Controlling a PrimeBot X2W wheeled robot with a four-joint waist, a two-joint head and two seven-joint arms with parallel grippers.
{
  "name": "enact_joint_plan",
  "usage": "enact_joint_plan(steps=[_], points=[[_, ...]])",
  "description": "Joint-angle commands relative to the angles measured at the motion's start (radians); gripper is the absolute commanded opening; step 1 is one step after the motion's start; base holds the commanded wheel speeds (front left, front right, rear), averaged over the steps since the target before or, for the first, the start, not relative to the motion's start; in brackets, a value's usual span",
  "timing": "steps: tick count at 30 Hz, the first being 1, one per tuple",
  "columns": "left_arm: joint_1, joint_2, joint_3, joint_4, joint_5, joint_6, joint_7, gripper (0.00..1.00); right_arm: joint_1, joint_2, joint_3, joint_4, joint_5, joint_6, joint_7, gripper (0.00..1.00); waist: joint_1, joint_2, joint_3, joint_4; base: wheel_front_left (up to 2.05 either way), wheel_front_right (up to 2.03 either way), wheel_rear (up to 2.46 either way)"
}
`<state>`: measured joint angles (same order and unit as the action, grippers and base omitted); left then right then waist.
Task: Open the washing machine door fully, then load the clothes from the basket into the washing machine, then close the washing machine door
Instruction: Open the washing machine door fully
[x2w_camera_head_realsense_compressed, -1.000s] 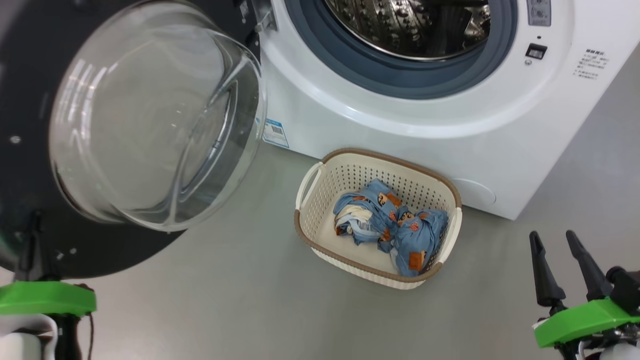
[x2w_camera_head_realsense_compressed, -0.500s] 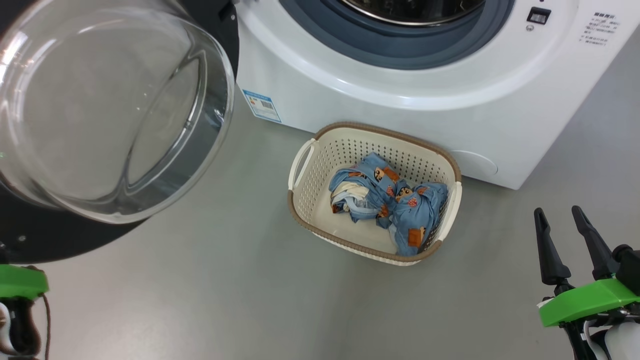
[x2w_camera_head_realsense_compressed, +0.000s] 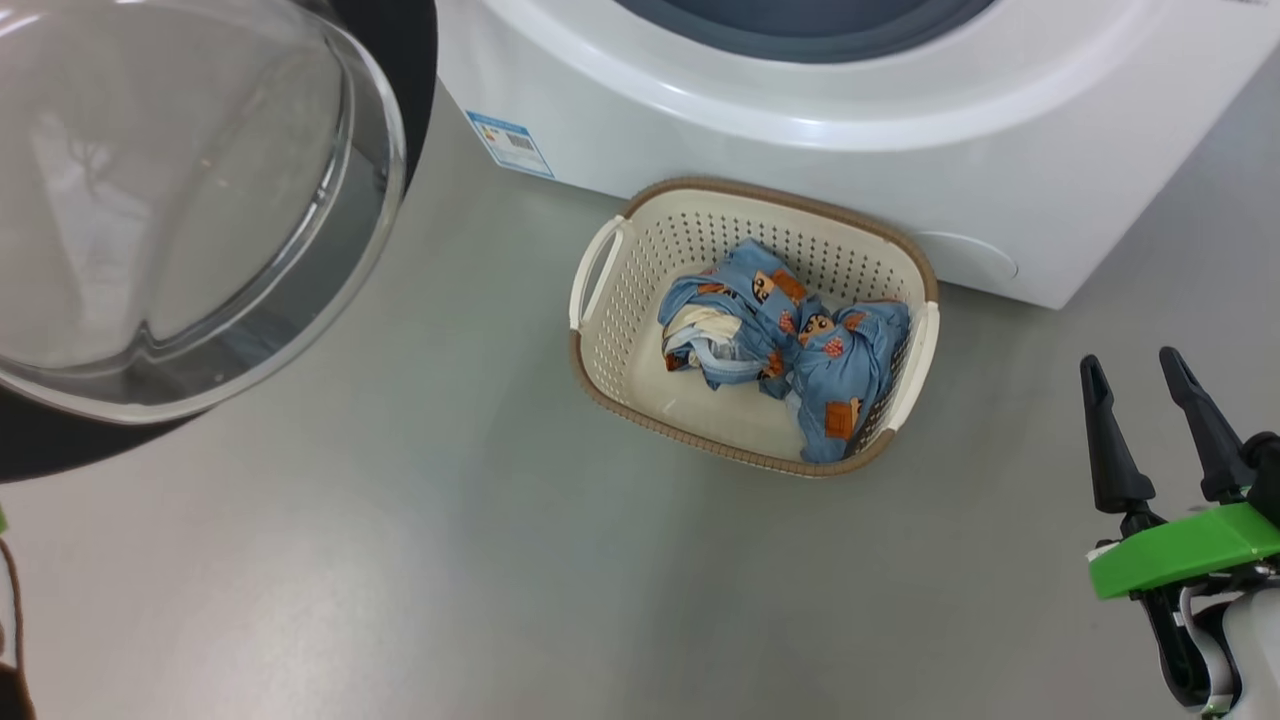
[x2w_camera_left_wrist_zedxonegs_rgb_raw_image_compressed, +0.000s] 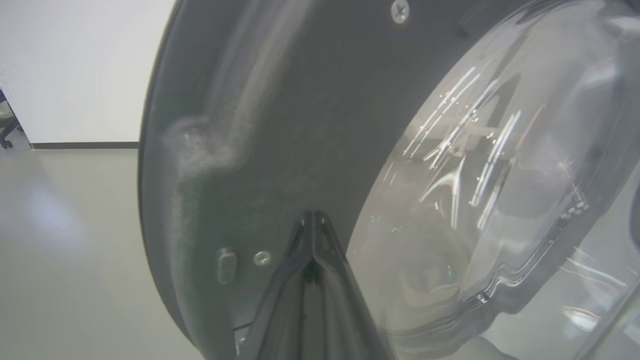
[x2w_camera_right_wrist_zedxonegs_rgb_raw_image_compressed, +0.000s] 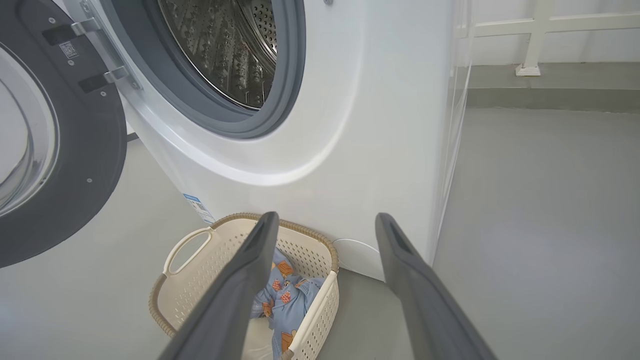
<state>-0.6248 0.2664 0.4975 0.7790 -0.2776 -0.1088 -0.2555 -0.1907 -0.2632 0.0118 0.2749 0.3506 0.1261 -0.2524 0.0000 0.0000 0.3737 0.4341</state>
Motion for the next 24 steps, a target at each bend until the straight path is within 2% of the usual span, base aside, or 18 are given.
enact_joint_plan(steps=[1,15,24], points=[[-0.029,0.076,0.04,-0.01,0.018,-0.006,-0.006,0.0,-0.019,-0.018,0.029,-0.025,-0.018,0.005,-0.009,1.0,0.0,0.0,0.026,-0.005,0.0,0.0,0.0],[-0.064,0.099,0.101,0.034,0.091,-0.019,-0.006,0.0,-0.023,-0.018,0.041,-0.02,-0.021,0.005,-0.009,1.0,0.0,0.0,0.021,-0.021,0.0,0.0,0.0],[0.02,0.082,0.044,-0.016,0.109,-0.021,-0.006,0.0,0.013,0.014,0.055,-0.011,-0.006,0.005,-0.009,1.0,0.0,0.0,-0.072,-0.032,0.0,0.0,0.0]])
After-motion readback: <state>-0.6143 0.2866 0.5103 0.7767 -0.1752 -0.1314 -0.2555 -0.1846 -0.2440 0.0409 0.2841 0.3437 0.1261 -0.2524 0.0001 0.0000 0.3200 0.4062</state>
